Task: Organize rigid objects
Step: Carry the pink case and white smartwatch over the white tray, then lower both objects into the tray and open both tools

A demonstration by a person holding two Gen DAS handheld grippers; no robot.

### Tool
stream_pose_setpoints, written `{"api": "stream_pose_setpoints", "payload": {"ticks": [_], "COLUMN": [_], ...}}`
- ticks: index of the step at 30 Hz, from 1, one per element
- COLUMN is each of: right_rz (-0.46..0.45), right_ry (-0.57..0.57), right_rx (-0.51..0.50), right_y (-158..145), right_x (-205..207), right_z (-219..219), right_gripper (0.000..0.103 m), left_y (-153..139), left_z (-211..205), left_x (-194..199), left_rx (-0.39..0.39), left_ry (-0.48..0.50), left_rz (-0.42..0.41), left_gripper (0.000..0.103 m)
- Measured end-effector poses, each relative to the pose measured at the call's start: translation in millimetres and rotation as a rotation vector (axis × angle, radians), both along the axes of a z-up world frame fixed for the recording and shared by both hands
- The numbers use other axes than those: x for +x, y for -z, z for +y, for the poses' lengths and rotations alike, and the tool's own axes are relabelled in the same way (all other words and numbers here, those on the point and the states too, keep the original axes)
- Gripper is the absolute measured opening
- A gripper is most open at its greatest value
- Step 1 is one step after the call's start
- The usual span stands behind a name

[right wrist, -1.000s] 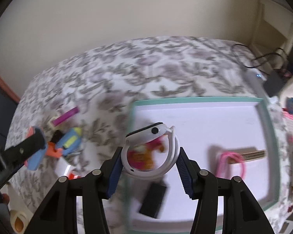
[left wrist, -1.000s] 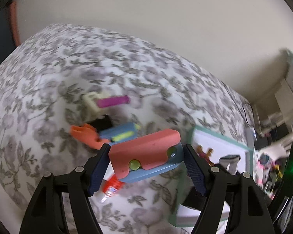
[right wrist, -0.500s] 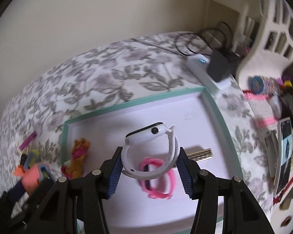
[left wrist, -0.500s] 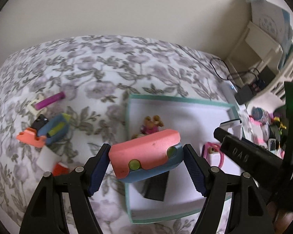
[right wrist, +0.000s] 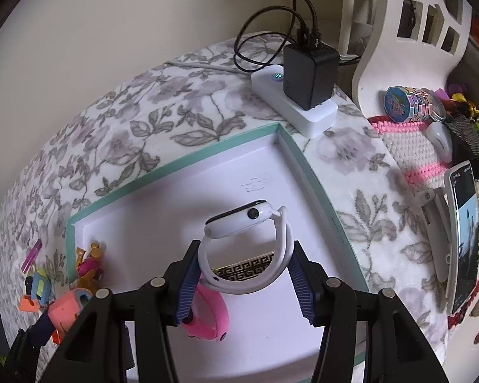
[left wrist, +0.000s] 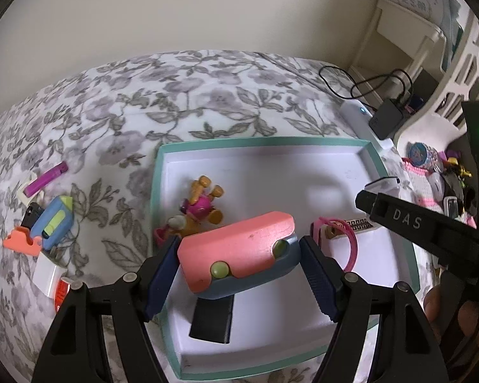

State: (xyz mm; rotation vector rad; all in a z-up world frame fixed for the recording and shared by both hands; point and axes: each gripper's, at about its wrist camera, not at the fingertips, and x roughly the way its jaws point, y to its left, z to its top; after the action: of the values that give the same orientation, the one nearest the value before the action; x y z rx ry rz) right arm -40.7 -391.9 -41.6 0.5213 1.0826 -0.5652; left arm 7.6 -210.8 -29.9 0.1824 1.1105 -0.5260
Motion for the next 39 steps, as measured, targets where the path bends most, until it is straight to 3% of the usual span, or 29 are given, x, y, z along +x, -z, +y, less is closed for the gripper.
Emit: {"api": "stream_pose_setpoints", "payload": {"ticks": [33, 39], "right_rz": [0.063, 0.078], "right_ry": [-0.034, -0.066], "right_rx": [-0.04, -0.074], "right_y": [10, 11], "right_x": [5, 8], "right_z": [5, 10], "right_gripper": [0.058, 0.071], "left_y": [12, 6], "left_z": [-2, -1], "left_x": [3, 3], "left_rx": [0.037, 0.025], "left_ry": [-0.007, -0.008], "left_rz": [0.026, 0.008], "left_gripper": [0.076, 0.078]}}
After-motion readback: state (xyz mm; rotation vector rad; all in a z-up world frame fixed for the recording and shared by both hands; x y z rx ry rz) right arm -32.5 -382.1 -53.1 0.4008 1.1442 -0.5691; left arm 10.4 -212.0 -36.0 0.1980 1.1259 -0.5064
